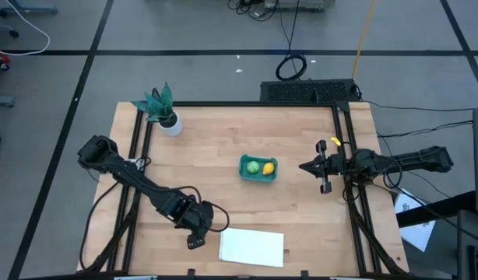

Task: Pick and placing Produce into tupperware
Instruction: Put the strawberry into the bin

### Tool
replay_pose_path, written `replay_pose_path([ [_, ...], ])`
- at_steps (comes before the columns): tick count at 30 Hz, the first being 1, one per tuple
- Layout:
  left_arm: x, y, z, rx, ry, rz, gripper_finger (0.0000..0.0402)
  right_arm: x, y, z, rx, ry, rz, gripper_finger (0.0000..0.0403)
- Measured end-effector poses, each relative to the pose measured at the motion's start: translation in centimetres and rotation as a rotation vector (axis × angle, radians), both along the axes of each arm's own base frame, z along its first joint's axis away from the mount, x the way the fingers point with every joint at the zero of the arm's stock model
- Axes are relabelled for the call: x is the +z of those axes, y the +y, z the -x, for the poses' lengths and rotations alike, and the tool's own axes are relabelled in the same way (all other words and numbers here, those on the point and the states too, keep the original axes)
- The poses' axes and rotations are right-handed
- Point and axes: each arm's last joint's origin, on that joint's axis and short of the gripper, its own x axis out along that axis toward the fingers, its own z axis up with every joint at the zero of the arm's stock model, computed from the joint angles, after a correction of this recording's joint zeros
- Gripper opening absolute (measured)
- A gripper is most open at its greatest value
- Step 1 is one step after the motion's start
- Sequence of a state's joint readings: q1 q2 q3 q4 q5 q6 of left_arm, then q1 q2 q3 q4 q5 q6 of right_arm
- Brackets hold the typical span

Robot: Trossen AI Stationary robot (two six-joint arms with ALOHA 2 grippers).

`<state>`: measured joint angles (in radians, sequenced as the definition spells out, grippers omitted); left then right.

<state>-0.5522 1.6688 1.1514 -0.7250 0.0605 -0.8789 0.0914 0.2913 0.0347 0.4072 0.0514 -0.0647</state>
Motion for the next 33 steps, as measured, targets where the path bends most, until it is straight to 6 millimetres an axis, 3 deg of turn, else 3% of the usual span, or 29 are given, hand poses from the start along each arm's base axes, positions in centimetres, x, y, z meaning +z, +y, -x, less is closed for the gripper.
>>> replay_pose_path([
  [13, -3.1, 0.4, 0.8, 0.036, -0.001, 0.039, 0.0313, 0.0, 0.0, 0.0, 0.000, 0.000, 0.000, 0.0000],
  [33, -5.6, 0.9, 1.5, 0.065, -0.051, 0.082, 0.0312, 0.0, 0.0, 0.0, 0.000, 0.001, 0.000, 0.0000],
])
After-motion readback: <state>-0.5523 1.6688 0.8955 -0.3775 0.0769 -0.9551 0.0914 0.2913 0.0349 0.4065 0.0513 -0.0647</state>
